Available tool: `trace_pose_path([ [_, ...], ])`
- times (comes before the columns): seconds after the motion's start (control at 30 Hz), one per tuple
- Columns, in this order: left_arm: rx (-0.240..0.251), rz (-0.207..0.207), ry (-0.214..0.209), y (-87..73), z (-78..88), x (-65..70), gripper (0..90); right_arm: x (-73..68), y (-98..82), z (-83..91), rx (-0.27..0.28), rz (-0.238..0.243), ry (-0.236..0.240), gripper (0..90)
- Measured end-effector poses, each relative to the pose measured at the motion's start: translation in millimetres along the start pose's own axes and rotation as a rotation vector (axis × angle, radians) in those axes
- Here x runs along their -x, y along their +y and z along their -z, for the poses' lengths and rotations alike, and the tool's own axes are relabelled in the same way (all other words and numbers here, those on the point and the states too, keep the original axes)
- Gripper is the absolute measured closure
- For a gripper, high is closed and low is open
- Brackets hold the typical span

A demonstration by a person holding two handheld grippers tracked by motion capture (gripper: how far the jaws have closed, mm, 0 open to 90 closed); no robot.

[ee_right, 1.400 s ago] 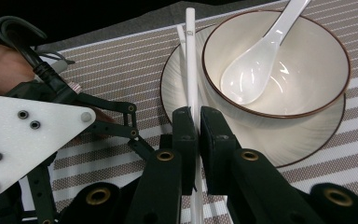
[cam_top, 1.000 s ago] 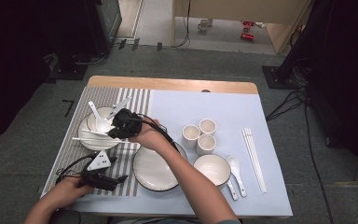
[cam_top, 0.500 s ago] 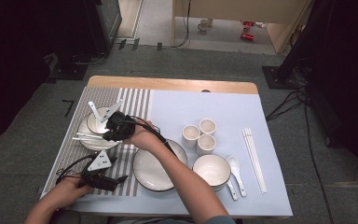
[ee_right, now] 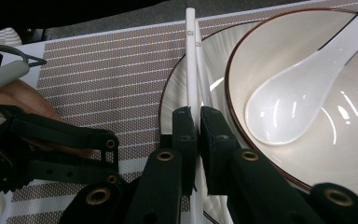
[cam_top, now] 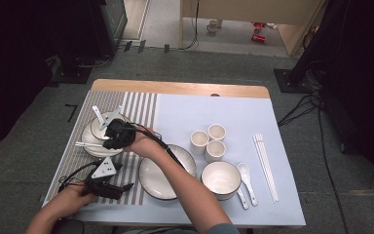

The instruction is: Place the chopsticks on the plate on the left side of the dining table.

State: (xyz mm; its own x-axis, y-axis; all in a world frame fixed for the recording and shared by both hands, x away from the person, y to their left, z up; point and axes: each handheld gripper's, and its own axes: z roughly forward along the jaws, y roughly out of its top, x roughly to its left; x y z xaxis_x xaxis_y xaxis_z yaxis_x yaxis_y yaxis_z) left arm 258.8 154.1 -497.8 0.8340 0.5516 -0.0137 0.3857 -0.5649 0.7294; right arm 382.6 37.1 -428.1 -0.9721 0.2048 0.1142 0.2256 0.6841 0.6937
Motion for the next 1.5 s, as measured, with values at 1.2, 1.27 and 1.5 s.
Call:
trace_pose_path([
  [1.2, -0.001, 0.003, -0.002, 0.0, 0.3, -0.3, 16.8, 1.4, -6.4, -23.4, -0.036, -0.016, -0.025, 79.9],
  [1.27, -0.001, 0.004, -0.003, -0.1, 0.3, -0.3, 16.8, 1.6, -6.9, -21.2, -0.032, -0.020, -0.023, 79.9],
  [1.5, -0.001, -0.001, 0.000, 0.1, 0.2, -0.4, 16.9, 1.5, -5.5, -8.1, -0.005, -0.034, -0.007, 75.2],
])
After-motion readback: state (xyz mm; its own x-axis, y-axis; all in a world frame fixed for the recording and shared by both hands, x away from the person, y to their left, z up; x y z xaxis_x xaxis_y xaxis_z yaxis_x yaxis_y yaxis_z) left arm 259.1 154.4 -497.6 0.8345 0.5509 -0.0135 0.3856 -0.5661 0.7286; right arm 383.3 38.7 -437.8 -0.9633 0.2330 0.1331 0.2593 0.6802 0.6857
